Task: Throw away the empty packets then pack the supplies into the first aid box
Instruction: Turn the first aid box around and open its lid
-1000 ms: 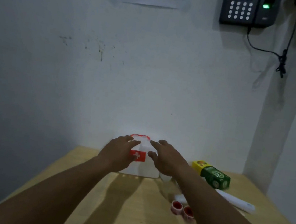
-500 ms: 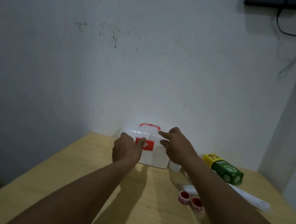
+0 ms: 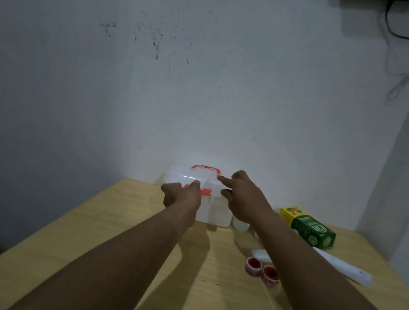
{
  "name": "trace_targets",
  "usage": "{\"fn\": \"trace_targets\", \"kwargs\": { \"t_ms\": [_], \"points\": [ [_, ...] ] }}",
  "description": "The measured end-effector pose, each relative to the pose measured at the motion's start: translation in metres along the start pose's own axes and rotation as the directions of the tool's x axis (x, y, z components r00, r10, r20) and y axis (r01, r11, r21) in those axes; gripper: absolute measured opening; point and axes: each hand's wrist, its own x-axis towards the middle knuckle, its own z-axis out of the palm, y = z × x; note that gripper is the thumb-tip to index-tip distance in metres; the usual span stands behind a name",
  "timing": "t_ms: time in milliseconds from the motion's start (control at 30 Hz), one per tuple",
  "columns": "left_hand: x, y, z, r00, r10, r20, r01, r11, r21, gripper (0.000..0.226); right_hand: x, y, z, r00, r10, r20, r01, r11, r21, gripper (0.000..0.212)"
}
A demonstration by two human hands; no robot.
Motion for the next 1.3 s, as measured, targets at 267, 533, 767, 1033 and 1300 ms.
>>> {"fn": "trace_targets", "kwargs": {
  "t_ms": [267, 533, 767, 1033, 1300],
  "points": [
    [-0.007, 0.006, -0.020, 0.871, 0.471, 0.137, -0.487, 0.795, 0.361, 0.018, -0.003, 0.001, 0.003, 0.998, 0.061, -0.022, -0.059, 0.994, 0.094, 0.052],
    [0.035, -0.002, -0.033, 0.794, 0.594, 0.124, -0.560, 0.639, 0.528, 0.073, -0.009, 0.004, 0.015, 0.985, 0.165, 0.051, -0.172, 0.951, 0.257, 0.053],
    [0.055, -0.007, -0.040, 0.855, 0.453, 0.253, -0.513, 0.670, 0.536, 0.096, -0.017, 0.003, 0.017, 0.958, 0.281, 0.063, -0.284, 0.888, 0.362, 0.073],
    [0.049, -0.001, -0.050, 0.845, 0.487, 0.222, -0.513, 0.617, 0.598, 0.097, -0.018, 0.001, 0.009, 0.942, 0.334, -0.024, -0.294, 0.860, 0.418, 0.066],
    [0.042, 0.019, -0.049, 0.823, 0.537, 0.185, -0.558, 0.702, 0.444, 0.090, -0.015, -0.007, 0.001, 0.916, 0.399, -0.051, -0.283, 0.729, 0.623, 0.060]
  ]
}}
